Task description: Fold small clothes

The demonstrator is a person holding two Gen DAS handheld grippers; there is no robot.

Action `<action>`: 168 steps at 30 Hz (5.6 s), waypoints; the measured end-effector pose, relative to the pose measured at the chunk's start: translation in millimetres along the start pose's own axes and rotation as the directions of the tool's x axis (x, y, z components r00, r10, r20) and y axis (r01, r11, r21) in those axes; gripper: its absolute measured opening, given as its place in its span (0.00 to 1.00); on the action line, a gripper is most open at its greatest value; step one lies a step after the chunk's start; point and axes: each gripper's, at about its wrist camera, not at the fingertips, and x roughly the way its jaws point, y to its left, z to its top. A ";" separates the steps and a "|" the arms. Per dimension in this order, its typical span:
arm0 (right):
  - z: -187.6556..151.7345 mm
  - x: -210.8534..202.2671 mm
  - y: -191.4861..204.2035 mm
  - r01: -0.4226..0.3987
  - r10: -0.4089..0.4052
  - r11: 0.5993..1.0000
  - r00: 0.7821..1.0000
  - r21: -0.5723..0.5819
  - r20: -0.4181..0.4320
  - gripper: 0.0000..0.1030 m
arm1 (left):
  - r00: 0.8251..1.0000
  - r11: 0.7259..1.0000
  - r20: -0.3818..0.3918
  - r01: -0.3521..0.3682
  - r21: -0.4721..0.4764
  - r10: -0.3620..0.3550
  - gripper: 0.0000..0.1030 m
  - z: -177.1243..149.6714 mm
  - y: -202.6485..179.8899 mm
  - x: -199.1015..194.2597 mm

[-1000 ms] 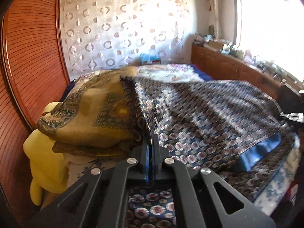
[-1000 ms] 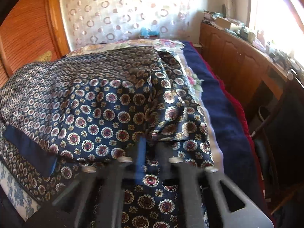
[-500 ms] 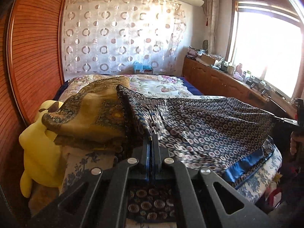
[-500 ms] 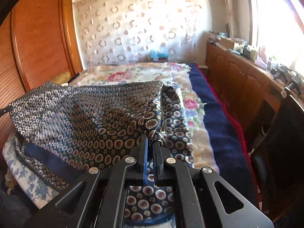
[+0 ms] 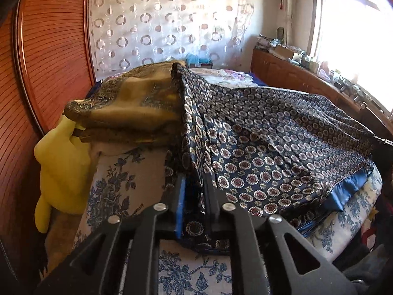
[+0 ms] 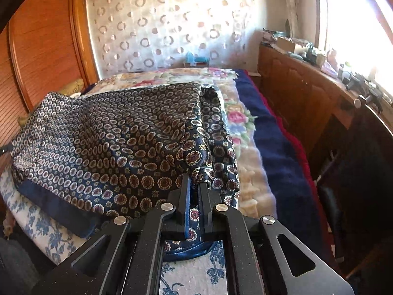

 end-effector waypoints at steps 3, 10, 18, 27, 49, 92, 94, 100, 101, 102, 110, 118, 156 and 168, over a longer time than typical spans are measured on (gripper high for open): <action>-0.2 -1.3 4.5 0.010 -0.010 1.000 1.000 -0.002 0.004 0.18 | 1.000 1.000 -0.021 0.007 -0.015 -0.007 0.26 -3.1 4.4 6.6; -3.3 -10.8 22.8 0.007 -0.006 0.999 1.000 -0.039 0.031 0.47 | 0.998 0.999 -0.068 0.001 -0.033 -0.003 0.33 -14.9 10.3 19.6; 3.6 -19.4 45.4 0.001 0.004 0.997 0.998 -0.076 0.064 0.66 | 0.996 0.999 -0.091 0.000 -0.052 -0.005 0.34 -21.2 16.0 27.8; -3.1 10.2 102.5 -0.097 0.098 0.984 0.995 -0.151 -0.002 0.68 | 0.997 0.999 -0.083 -0.013 -0.033 0.010 0.35 -20.6 13.5 28.9; -27.0 59.1 160.9 -0.132 0.109 0.974 0.986 -0.187 -0.130 0.76 | 0.998 1.000 -0.065 -0.013 -0.024 0.011 0.35 -22.2 12.4 28.4; -51.2 9.2 105.7 -0.045 0.052 0.992 0.997 -0.119 0.059 0.88 | 0.933 0.945 0.186 0.277 0.176 -0.308 0.00 82.3 -132.1 -12.4; -53.2 4.0 95.1 -0.014 0.023 0.994 0.997 -0.112 0.077 0.88 | 0.922 0.931 0.179 0.308 0.199 -0.343 0.00 92.1 -151.5 -9.2; -54.5 -5.8 57.6 -0.035 0.038 0.999 0.997 -0.040 0.065 0.88 | 0.890 0.879 0.141 0.383 0.283 -0.433 0.00 121.3 -208.5 -2.9; -54.4 -8.1 55.1 -0.035 0.037 0.999 0.997 -0.030 0.072 0.88 | 0.887 0.872 0.137 0.386 0.301 -0.440 0.00 125.2 -218.5 -3.8; -54.6 -10.5 50.9 -0.032 0.033 0.999 0.996 -0.019 0.079 0.88 | 0.885 0.865 0.133 0.389 0.316 -0.446 0.00 128.1 -226.8 -3.8; -54.3 -24.4 24.8 -0.056 0.052 0.998 0.994 0.042 0.095 0.88 | 0.863 0.820 0.062 0.452 0.351 -0.502 0.01 143.9 -270.8 0.0; -54.5 -24.1 11.2 -0.042 0.039 0.998 0.996 0.042 0.086 0.88 | 0.893 0.838 -0.017 0.429 0.337 -0.450 0.30 131.9 -267.3 26.3; 19.9 86.8 72.3 -0.102 0.076 0.973 0.989 -0.208 -0.130 0.31 | 0.964 0.948 0.002 0.263 0.178 -0.268 0.34 55.6 -145.5 41.7; 21.2 65.5 75.4 -0.085 0.077 0.975 0.996 -0.204 -0.044 0.02 | 0.963 0.946 -0.004 0.268 0.181 -0.271 0.34 48.1 -149.4 44.4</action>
